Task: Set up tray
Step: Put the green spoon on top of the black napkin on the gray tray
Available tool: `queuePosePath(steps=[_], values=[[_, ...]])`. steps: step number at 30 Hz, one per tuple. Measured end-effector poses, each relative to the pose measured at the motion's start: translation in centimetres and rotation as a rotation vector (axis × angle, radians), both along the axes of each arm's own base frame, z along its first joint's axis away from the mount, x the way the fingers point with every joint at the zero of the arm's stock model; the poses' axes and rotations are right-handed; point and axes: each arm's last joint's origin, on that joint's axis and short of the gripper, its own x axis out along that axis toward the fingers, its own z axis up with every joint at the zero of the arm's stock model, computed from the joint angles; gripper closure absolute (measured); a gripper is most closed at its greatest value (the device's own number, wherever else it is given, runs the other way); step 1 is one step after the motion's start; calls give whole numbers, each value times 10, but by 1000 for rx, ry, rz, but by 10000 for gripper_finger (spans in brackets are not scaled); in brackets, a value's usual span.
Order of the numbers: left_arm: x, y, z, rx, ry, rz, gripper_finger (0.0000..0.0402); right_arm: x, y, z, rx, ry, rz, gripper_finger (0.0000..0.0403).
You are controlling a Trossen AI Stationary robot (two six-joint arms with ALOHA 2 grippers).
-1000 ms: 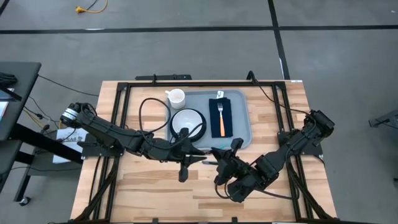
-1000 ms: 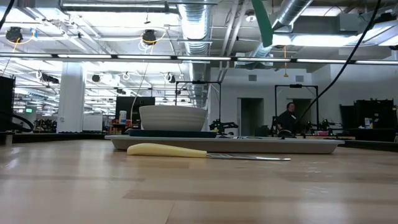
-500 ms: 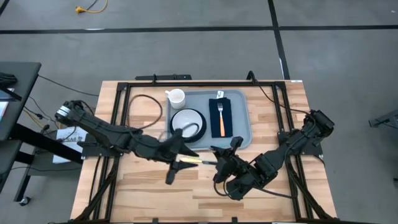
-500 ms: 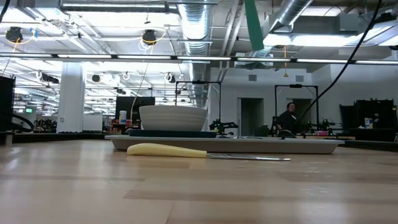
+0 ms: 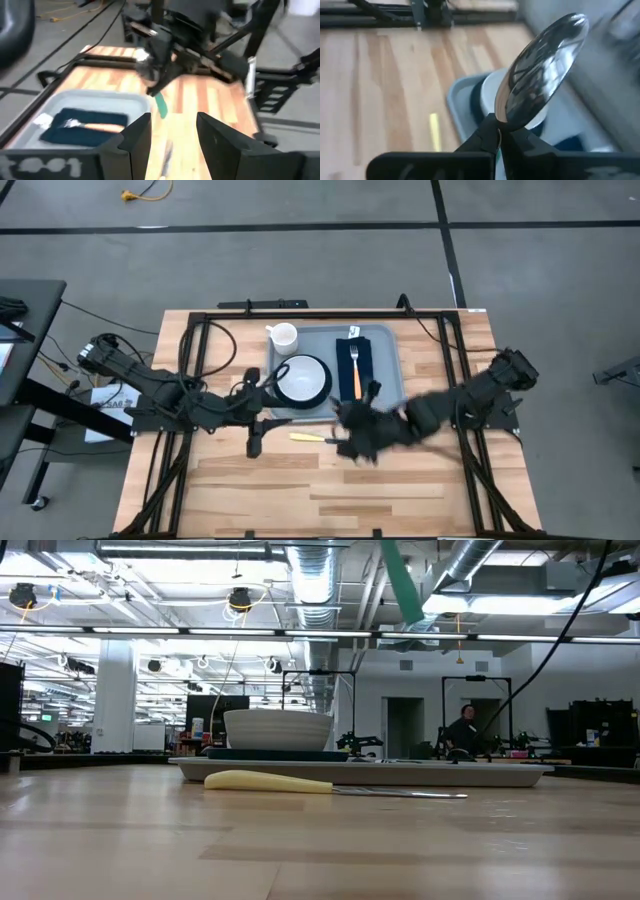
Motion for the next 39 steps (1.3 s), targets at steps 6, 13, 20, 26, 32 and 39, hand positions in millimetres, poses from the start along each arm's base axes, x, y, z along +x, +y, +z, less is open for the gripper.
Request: queuePosePath(steps=[6,13,20,26,32,39], values=[[-3,-5,-5,34,21,-8,256,13,-71,8,379,54,-36,402],[-21,-17,4,94,-13,-95,256,23,-142,6,631,51,-90,402],[-51,-23,0,132,-101,-167,256,23,-185,-21,797,34,-108,403],[-84,-5,-30,68,-252,-241,256,17,-218,-68,919,-20,-112,403],[-111,21,-62,-31,-443,-287,256,0,-260,-96,1007,-129,-107,403],[-125,34,-88,-105,-533,-289,256,-31,-297,-125,1113,-152,-160,403]])
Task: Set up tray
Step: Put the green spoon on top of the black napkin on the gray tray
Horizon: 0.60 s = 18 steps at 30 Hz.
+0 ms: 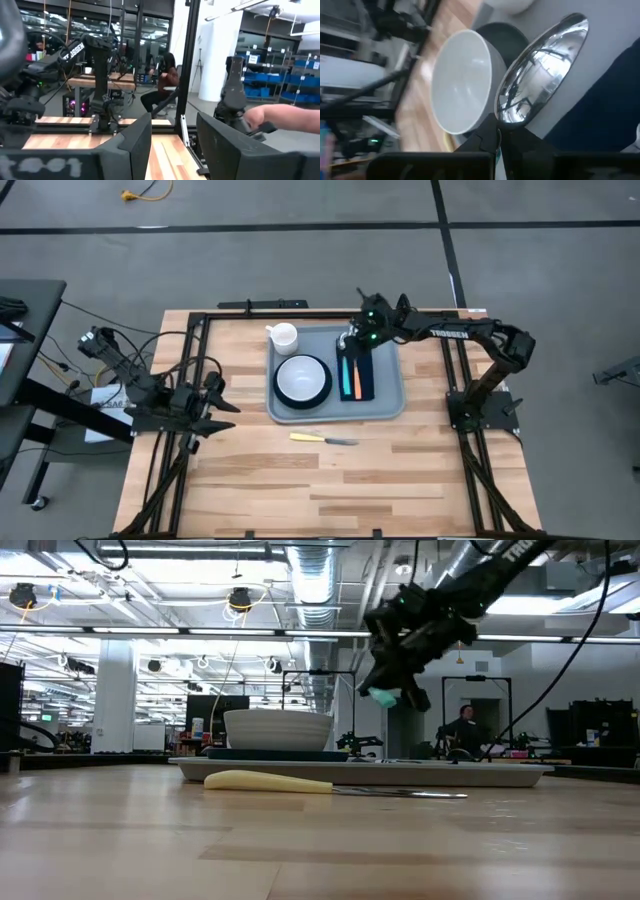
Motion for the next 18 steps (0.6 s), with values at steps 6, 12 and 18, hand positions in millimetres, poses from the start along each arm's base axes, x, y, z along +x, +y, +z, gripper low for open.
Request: queuePosePath(steps=[6,12,18], values=[[1,-1,-4,6,7,-3,256,-18,-8,-25,127,-45,-21,403],[3,-2,-5,15,20,0,256,-33,-5,-46,219,10,-82,403],[3,-2,-5,25,17,4,256,-33,0,-51,263,40,-115,403]])
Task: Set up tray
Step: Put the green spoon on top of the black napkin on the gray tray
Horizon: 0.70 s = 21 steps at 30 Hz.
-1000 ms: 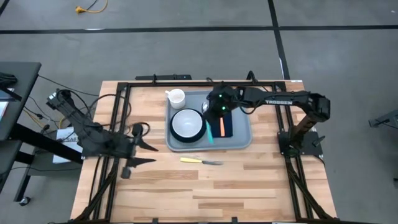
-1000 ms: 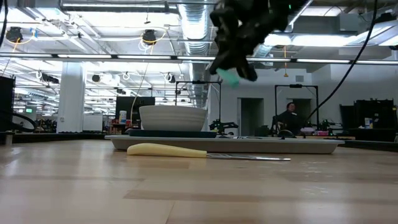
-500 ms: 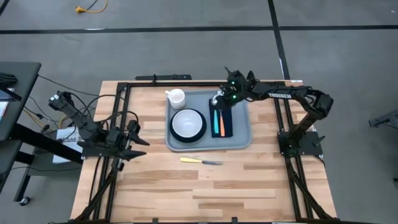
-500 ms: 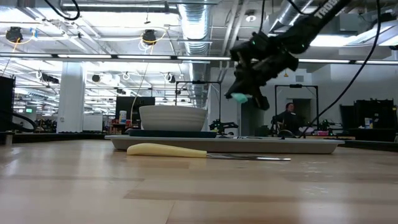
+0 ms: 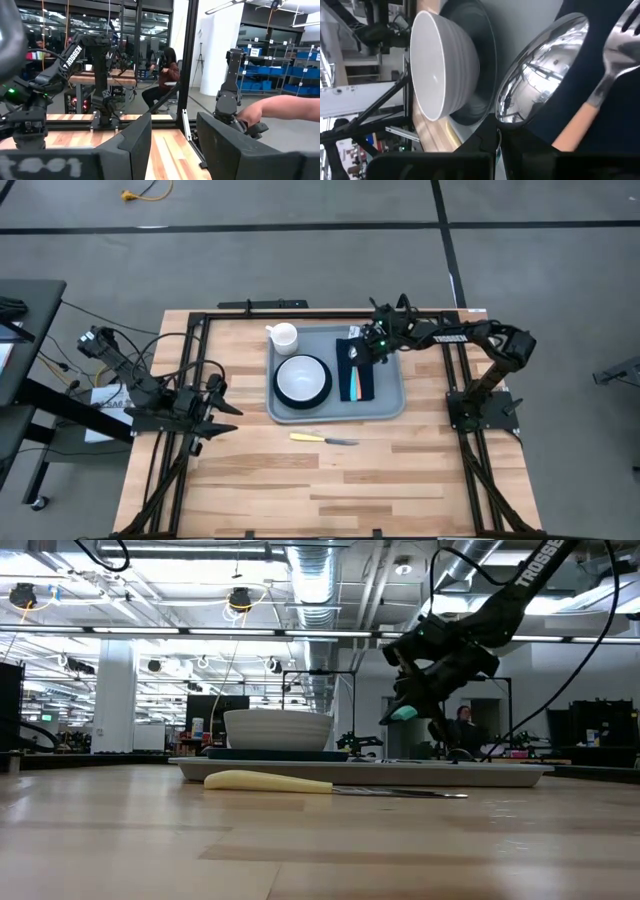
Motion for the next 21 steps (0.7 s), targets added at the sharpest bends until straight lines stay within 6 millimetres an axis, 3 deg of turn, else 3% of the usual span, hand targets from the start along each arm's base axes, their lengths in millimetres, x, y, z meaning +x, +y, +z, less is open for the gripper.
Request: queuePosePath(steps=[9,18,21], values=[[0,0,0,2,0,0,256,4,1,1,3,-13,-18,403],[0,0,0,-1,1,4,256,19,-11,-36,66,-35,34,403],[0,0,0,-16,6,12,256,25,-16,-34,64,-63,49,403]])
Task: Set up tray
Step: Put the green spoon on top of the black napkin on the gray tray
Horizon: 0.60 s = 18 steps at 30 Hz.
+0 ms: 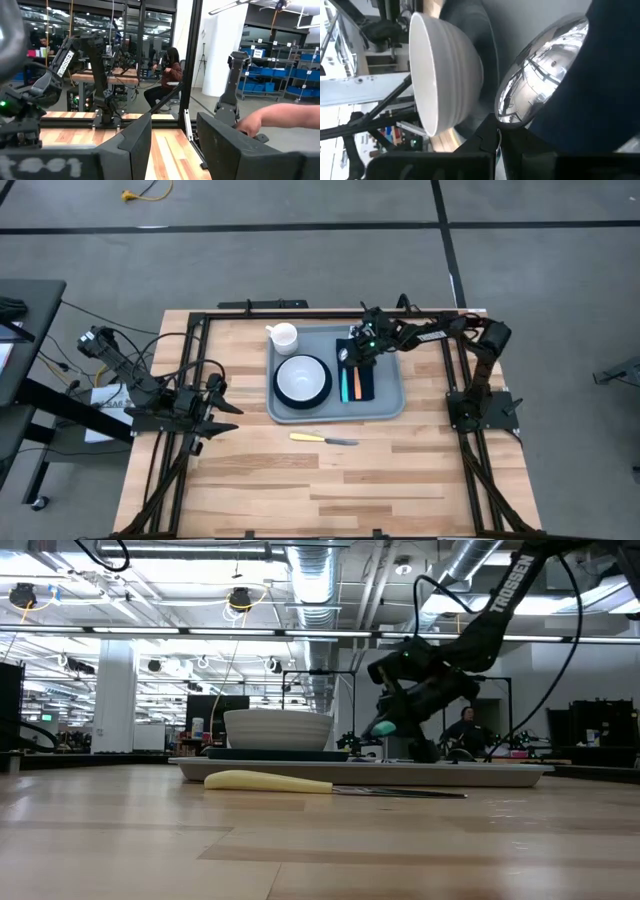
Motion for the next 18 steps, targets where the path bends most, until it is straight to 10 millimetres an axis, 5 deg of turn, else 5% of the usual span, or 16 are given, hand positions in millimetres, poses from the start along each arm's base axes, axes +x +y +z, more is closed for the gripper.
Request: queuePosePath(steps=[18], values=[[2,-1,-4,14,31,7,256,1,-4,3,44,59,-57,403]])
